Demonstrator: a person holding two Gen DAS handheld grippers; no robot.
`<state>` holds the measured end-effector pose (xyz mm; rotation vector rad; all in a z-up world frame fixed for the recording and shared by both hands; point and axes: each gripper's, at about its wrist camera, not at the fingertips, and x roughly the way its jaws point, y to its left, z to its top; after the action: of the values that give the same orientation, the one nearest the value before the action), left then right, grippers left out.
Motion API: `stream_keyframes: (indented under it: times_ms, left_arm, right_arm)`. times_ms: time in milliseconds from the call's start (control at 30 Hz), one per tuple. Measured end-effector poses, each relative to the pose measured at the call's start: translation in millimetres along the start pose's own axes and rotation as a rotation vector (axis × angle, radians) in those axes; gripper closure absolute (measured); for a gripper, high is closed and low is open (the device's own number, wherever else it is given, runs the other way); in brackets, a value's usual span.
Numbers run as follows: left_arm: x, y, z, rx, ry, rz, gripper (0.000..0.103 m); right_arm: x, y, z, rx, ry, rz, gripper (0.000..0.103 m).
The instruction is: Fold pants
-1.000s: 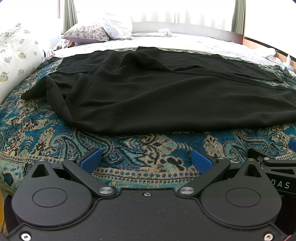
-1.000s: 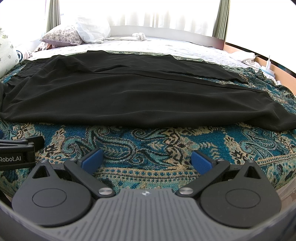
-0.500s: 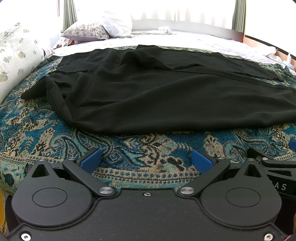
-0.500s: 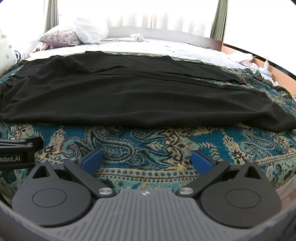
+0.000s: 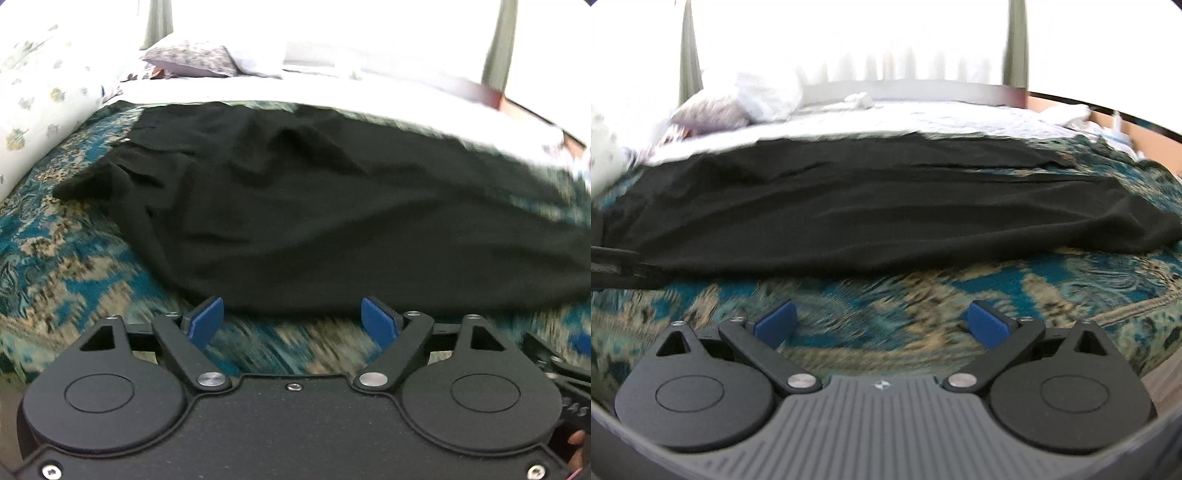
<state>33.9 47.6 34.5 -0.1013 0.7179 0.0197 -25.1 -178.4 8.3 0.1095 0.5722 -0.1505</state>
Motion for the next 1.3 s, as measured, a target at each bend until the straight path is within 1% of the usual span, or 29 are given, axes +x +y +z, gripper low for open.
stream_keyframes:
  times_ms: [67,133,233,300,367,433,533,633,700,767,833,867,900,933,967,1000,1033,1067,1133,1200,1233,1300]
  left_arm:
    - [0.7,22.6,17.7,-0.045,-0.018,0.023,0.023]
    - [0.0,45.6,33.1,-0.078,-0.067,0.064,0.024]
    - [5.8,82.2,54.8,-0.127,-0.112,0.132,0.024]
    - [11.5,106.6,66.2,-0.167,-0.135,0.162,0.023]
    - [19.5,125.9,74.1,-0.191,-0.162,0.183,0.020]
    - [30.3,140.3,80.3,-0.200,-0.175,0.206,0.019]
    - [56.3,153.6,86.0,-0.219,-0.152,0.250,0.019]
    - [71.8,161.5,84.0,-0.254,-0.117,0.278,0.019]
    - [84.7,169.2,81.5,-0.285,-0.097,0.277,0.019]
    - [93.0,173.4,78.7,-0.314,-0.084,0.264,0.018]
    - [102.1,177.1,77.2,-0.337,-0.073,0.255,0.018]
    - [105.7,177.4,77.3,-0.340,-0.074,0.262,0.018]
    - [108.0,176.5,78.1,-0.336,-0.082,0.274,0.021]
    - [111.1,175.7,79.5,-0.330,-0.090,0.289,0.045]
    - [112.3,173.6,80.9,-0.321,-0.097,0.307,0.064]
    - [112.9,172.6,83.0,-0.320,-0.102,0.321,0.094]
    - [110.4,171.6,84.5,-0.332,-0.116,0.326,0.097]
    - [105.2,169.4,86.4,-0.336,-0.138,0.341,0.098]
    - [93.9,160.8,90.6,-0.273,-0.192,0.398,0.097]
    - [82.9,154.4,93.6,-0.206,-0.231,0.414,0.097]
    - [79.4,153.1,94.4,-0.185,-0.237,0.421,0.097]
    - [78.5,151.4,94.1,-0.152,-0.229,0.441,0.097]
  right_arm:
    - [4.9,-22.9,11.0,0.050,-0.015,-0.039,0.000]
    - [10.2,-48.5,21.8,0.114,-0.029,-0.071,0.000]
    - [20.2,-99.5,39.6,0.230,-0.055,-0.122,0.002]
    - [25.5,-136.2,46.4,0.325,-0.059,-0.151,0.007]
    - [28.8,-173.2,50.4,0.411,-0.068,-0.197,0.010]
    - [31.6,-200.9,54.4,0.463,-0.080,-0.249,0.014]
    - [37.2,-238.5,58.1,0.529,-0.085,-0.312,0.018]
    - [41.5,-258.3,56.1,0.560,-0.092,-0.365,0.023]
    - [46.9,-270.4,53.2,0.595,-0.087,-0.405,0.026]
    - [49.3,-278.2,48.9,0.615,-0.083,-0.420,0.030]
    - [57.0,-282.2,51.9,0.593,-0.075,-0.413,0.030]
    - [60.6,-282.7,54.9,0.572,-0.067,-0.407,0.033]
    - [63.3,-283.3,57.3,0.559,-0.060,-0.400,0.041]
    - [65.8,-283.6,59.5,0.553,-0.058,-0.407,0.060]
    - [67.2,-283.7,61.0,0.552,-0.053,-0.423,0.074]
    - [68.8,-285.1,63.5,0.554,-0.050,-0.430,0.092]
    - [67.4,-285.1,66.5,0.549,-0.065,-0.433,0.092]
    - [62.4,-281.2,69.9,0.519,-0.091,-0.452,0.092]
    - [50.5,-272.3,79.6,0.414,-0.160,-0.517,0.093]
    - [38.6,-268.1,87.7,0.349,-0.206,-0.565,0.093]
    - [34.3,-269.4,90.4,0.332,-0.220,-0.585,0.093]
    - [30.8,-276.7,92.4,0.319,-0.214,-0.617,0.093]
